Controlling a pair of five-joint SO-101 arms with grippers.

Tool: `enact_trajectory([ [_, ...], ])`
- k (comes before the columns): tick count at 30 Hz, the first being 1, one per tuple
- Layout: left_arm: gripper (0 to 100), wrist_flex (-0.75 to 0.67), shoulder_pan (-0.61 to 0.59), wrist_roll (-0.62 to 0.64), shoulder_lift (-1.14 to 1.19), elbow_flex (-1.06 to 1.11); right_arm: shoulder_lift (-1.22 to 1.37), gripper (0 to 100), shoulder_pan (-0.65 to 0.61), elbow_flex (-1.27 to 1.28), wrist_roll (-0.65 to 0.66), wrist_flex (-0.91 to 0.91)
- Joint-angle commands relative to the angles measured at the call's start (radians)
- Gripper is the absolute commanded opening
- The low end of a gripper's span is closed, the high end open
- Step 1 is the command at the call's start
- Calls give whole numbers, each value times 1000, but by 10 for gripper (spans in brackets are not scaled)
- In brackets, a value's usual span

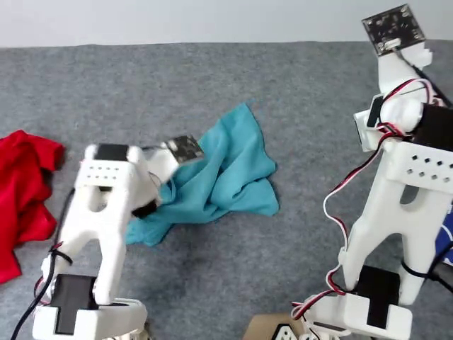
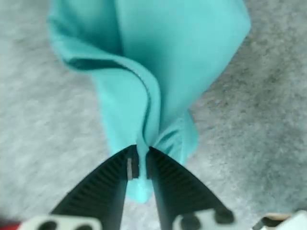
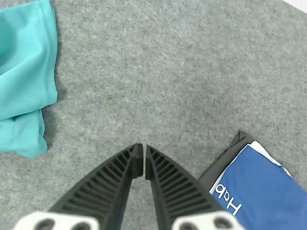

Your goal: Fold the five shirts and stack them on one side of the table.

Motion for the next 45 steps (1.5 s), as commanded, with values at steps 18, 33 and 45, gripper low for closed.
enact_trajectory([
  [18, 5, 91, -110, 9, -3, -131, 12, 10, -90, -25, 0, 38],
  [33, 170, -195, -196, 63, -2, 8, 8, 10, -85, -25, 0, 39],
  [45, 171, -361, -365, 60, 57, -15, 13, 10, -90, -25, 0, 39],
])
